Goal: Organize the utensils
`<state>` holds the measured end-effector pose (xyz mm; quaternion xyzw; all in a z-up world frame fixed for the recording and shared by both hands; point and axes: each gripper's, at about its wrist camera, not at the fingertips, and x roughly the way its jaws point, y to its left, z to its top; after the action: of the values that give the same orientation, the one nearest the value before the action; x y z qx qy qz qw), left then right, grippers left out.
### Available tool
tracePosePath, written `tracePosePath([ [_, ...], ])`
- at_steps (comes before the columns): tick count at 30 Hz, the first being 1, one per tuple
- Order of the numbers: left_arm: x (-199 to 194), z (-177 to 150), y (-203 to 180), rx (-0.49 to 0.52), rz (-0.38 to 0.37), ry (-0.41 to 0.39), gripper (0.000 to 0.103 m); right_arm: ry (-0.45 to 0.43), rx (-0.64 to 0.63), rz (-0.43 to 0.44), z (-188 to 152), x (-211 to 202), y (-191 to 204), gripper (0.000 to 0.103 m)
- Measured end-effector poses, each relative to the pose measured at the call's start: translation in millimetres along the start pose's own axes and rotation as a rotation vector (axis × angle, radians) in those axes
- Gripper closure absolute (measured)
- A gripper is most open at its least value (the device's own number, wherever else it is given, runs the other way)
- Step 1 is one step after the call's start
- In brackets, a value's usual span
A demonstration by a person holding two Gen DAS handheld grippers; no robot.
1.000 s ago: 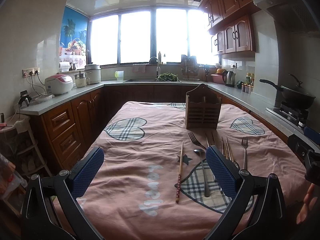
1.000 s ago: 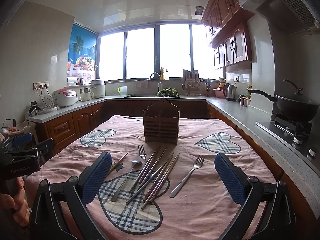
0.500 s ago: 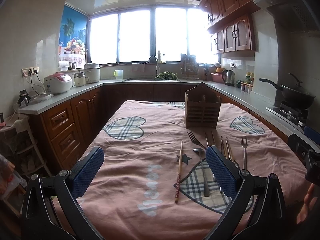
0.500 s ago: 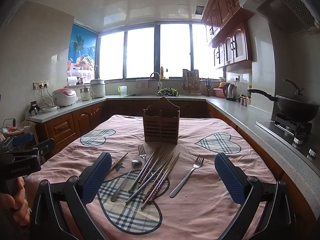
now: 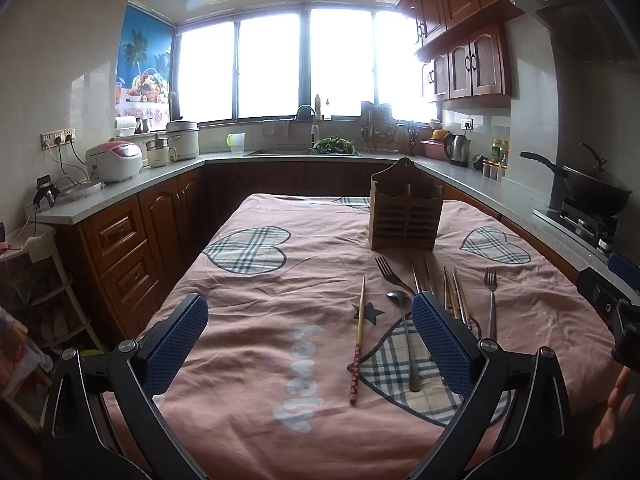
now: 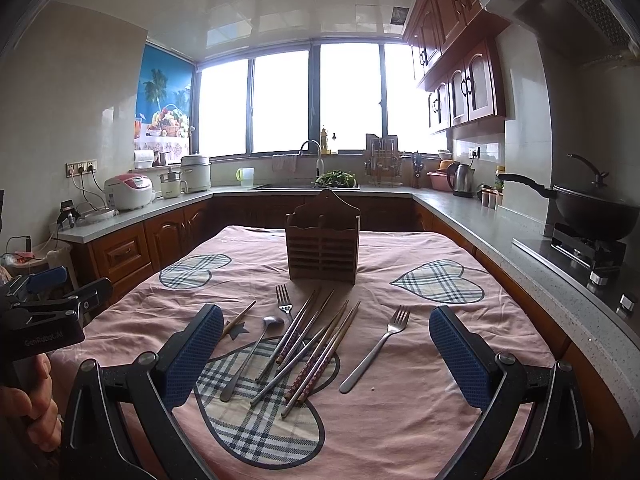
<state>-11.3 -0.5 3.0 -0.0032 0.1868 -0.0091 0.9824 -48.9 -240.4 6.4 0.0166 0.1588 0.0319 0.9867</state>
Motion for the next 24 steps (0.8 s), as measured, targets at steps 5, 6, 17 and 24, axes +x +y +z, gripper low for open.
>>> tracePosePath([
  [5, 17, 0, 5, -0.019, -0.031, 0.056, 0.0, 0.027, 0.022, 0.025, 0, 11, -4, 0.0],
  [6, 22, 0, 6, -0.025, -0.041, 0.074, 0.0, 0.035, 0.028, 0.025, 1, 14, -6, 0.0],
  [17, 101, 4, 7, -0.052, -0.134, 0.288, 0.0, 0.166, 0.094, 0.073, 7, 66, -22, 0.002],
  [24, 140, 8, -10, -0.007, -0.176, 0.365, 0.004, 0.257, 0.14, 0.083, 8, 108, -36, 0.03],
])
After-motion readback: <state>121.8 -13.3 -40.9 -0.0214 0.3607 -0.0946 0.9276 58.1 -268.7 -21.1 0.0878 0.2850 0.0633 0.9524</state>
